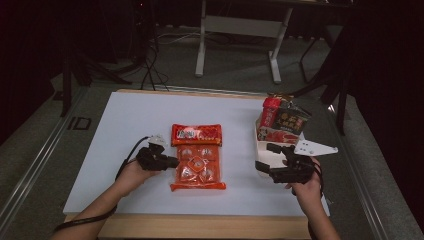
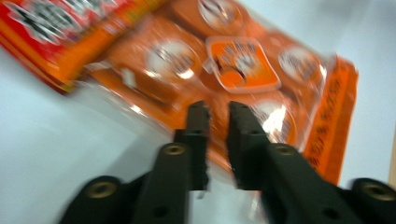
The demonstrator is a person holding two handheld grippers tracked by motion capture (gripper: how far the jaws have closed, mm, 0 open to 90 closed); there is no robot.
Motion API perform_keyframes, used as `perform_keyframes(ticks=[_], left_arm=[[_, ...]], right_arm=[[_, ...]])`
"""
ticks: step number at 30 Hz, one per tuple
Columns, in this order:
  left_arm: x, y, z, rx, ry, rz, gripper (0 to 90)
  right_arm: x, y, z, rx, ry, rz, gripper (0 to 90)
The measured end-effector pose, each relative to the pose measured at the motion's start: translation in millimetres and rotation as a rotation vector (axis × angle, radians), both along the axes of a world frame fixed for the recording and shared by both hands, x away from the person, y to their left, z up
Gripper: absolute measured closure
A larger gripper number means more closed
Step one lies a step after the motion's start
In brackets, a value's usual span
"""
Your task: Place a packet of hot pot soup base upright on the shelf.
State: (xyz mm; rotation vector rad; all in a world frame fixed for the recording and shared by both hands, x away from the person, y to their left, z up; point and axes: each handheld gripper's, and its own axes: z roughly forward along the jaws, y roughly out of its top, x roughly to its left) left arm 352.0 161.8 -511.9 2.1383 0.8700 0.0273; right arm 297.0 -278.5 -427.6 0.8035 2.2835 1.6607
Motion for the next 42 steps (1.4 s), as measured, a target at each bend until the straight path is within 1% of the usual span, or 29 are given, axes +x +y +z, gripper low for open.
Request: perform_keyframes(ticks=[1, 2, 3, 4, 5, 8, 9, 10, 11, 14, 15, 16, 17, 21, 23, 25, 27, 29, 30, 34, 35, 36, 37, 38, 42], left_arm=[[3.4, 2.6, 2.2, -0.016, -0.001, 0.005, 69.5], [6.6, 5.0, 4.1, -0.022, -0.009, 0.015, 65.4], [6.6, 5.0, 4.1, -0.022, -0.009, 0.015, 62.6], [14.3, 9.9, 6.4, -0.044, -0.022, 0.036, 62.6], [17.9, 11.7, 6.5, -0.048, -0.027, 0.052, 57.3], [29.4, 16.5, 4.7, -0.052, -0.040, 0.107, 47.1], [29.4, 16.5, 4.7, -0.052, -0.040, 0.107, 45.2], [36.2, 19.5, 2.8, -0.054, -0.047, 0.136, 45.2], [40.0, 20.7, 1.4, -0.051, -0.051, 0.154, 41.0], [50.7, 23.3, -4.8, -0.060, -0.047, 0.190, 38.4], [50.7, 23.3, -4.8, -0.060, -0.047, 0.190, 36.5], [59.1, 23.0, -11.5, -0.057, -0.040, 0.194, 36.5], [62.6, 22.5, -14.6, -0.054, -0.032, 0.199, 36.6], [74.4, 20.1, -24.7, -0.030, -0.016, 0.221, 39.1], [79.4, 19.6, -28.4, -0.031, -0.002, 0.223, 41.5], [83.4, 19.2, -31.6, -0.032, 0.008, 0.225, 41.6], [86.4, 18.2, -34.5, -0.024, 0.015, 0.225, 43.9], [88.1, 16.6, -37.0, -0.030, 0.020, 0.221, 46.9], [89.0, 15.4, -38.2, -0.032, 0.024, 0.217, 47.1], [90.4, 8.9, -40.6, -0.049, 0.036, 0.190, 55.5], [90.6, 7.0, -40.7, -0.051, 0.033, 0.182, 56.8], [90.2, 4.9, -40.7, -0.055, 0.033, 0.185, 59.3], [90.3, 3.1, -40.9, -0.059, 0.036, 0.187, 59.4], [90.6, 1.7, -41.1, -0.064, 0.040, 0.180, 61.4], [91.9, -2.5, -40.8, -0.059, 0.051, 0.179, 63.2]], right_arm=[[0.0, -0.1, -0.1, 0.000, -0.001, 0.001, 16.5], [-0.1, -0.1, -0.2, -0.001, -0.001, 0.001, 16.5], [-0.1, -0.1, -0.2, -0.001, -0.001, 0.001, 16.5], [-0.3, -0.1, -0.1, -0.003, -0.002, 0.000, 16.5], [-0.6, -0.1, 0.1, -0.004, -0.004, 0.000, 16.5], [-1.1, 0.2, 0.2, -0.003, -0.006, 0.001, 16.5], [-1.1, 0.2, 0.2, -0.003, -0.006, 0.001, 16.5], [-1.2, 0.3, 0.1, -0.005, -0.006, 0.001, 16.5], [-1.3, 0.5, -0.1, -0.011, -0.007, 0.001, 16.5], [-1.1, 1.1, -0.6, -0.012, -0.007, 0.003, 16.5], [-1.1, 1.1, -0.6, -0.012, -0.007, 0.003, 16.5], [-1.1, 1.4, -0.7, -0.013, -0.005, 0.004, 16.5], [-0.9, 2.0, -1.1, -0.017, -0.006, 0.006, 16.5], [-1.0, 3.2, -1.6, -0.020, -0.006, 0.007, 16.5], [-1.2, 3.4, -1.7, -0.020, -0.006, 0.009, 16.5], [-1.0, 3.6, -2.2, -0.023, -0.005, 0.008, 16.5], [-0.6, 3.6, -2.7, -0.023, -0.002, 0.010, 16.5], [-0.3, 3.9, -3.1, -0.024, -0.002, 0.011, 16.5], [-0.3, 3.9, -3.1, -0.022, -0.002, 0.012, 16.5], [-0.2, 3.3, -3.3, -0.021, -0.001, 0.011, 16.5], [-0.2, 3.2, -3.3, -0.021, 0.000, 0.011, 16.5], [-0.2, 3.1, -3.4, -0.022, 0.000, 0.010, 16.5], [0.1, 2.9, -3.6, -0.022, 0.000, 0.011, 16.5], [0.1, 2.9, -3.6, -0.020, 0.002, 0.012, 16.5], [0.2, 3.4, -3.6, -0.022, -0.001, 0.013, 16.5]])
